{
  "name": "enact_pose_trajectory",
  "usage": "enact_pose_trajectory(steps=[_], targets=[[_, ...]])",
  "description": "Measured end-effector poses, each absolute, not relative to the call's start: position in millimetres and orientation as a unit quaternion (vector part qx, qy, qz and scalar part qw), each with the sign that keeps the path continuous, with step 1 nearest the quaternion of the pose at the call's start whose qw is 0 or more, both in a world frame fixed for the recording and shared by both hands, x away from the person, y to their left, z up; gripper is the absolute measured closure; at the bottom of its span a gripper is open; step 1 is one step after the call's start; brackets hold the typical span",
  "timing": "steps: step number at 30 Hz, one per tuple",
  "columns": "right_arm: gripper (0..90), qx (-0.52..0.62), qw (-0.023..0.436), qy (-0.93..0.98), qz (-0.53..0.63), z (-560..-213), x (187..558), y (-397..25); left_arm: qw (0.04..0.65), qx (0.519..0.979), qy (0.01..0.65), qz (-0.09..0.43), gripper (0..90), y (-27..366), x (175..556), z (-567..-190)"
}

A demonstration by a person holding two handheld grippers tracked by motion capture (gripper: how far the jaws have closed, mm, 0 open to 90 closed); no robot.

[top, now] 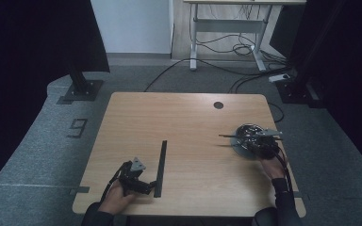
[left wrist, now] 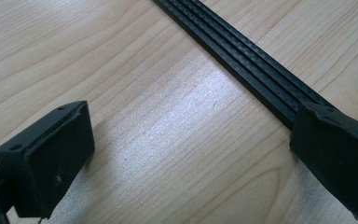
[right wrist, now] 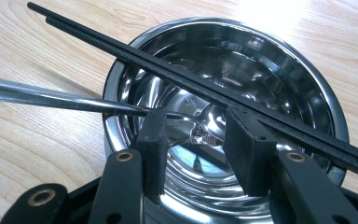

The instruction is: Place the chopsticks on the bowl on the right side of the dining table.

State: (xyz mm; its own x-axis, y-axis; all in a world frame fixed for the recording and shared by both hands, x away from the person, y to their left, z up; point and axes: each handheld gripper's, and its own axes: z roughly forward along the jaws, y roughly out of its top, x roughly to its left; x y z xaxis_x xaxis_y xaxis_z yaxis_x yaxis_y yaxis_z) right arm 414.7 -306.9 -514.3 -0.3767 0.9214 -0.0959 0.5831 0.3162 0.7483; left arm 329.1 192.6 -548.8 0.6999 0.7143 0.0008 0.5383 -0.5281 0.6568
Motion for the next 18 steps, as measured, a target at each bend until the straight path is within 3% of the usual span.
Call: enact_pose_trajectory(steps=[12, 18], targets=[[55.3, 0.487, 0.274, 0.768, 0.314, -514.6, 415.8, -304.8, 0.323, 0.864, 0.362, 0.136, 0.0, 192.6, 329.1, -548.8], [38.4, 0.499, 0.289, 0.757, 0.309, -511.2, 411.5, -310.2, 0.323, 0.864, 0.363, 0.136, 0.0, 192.6, 329.1, -548.8]])
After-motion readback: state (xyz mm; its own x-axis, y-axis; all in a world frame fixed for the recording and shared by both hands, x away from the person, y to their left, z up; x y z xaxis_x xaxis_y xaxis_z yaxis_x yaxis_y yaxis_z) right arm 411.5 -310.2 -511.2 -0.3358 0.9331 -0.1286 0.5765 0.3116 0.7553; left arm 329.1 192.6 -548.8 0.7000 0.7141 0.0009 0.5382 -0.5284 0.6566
